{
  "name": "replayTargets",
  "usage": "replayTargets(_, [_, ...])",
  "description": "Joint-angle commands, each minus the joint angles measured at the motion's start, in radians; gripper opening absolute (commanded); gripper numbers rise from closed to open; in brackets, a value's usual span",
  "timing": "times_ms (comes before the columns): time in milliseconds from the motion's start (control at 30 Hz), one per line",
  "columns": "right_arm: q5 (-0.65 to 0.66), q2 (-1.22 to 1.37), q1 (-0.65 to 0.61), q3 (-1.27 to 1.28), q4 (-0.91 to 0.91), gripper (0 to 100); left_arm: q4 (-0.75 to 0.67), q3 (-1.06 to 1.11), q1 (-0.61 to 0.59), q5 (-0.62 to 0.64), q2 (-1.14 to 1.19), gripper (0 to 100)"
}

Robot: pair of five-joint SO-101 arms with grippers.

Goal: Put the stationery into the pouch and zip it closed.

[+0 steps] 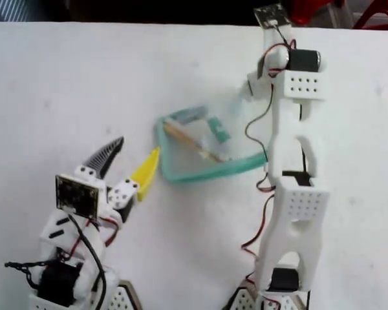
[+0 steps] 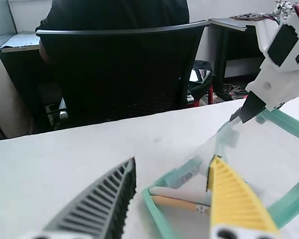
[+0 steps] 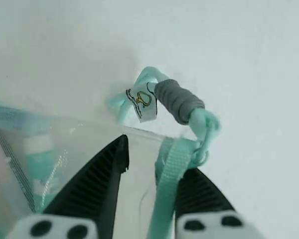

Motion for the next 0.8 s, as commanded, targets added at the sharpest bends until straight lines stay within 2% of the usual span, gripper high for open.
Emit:
replayTargets(0, [-0.006, 0.028, 0.005, 0.06, 0.044, 1.7, -0.029, -0.008, -0.008, 0.009, 0.007, 24])
replayTargets(433, [-0.009, -0.022, -0.007, 0.141, 0.061, 1.9, -0.031, -0.006, -0.008, 0.009, 0.01, 24])
replayTargets(500, [-0.012, -0.022, -0.022, 0.144, 0.065, 6.3, -0.031, -0.006, -0.008, 0.009, 0.01, 24])
replayTargets(633, [-0.012, -0.015, -0.048, 0.144, 0.087, 25.9, -0.031, -0.006, -0.008, 0.011, 0.01, 24])
replayTargets(767, [-0.011, -0.047, -0.065, 0.137, 0.101, 24.9, -0.028, -0.006, -0.008, 0.011, 0.01, 24])
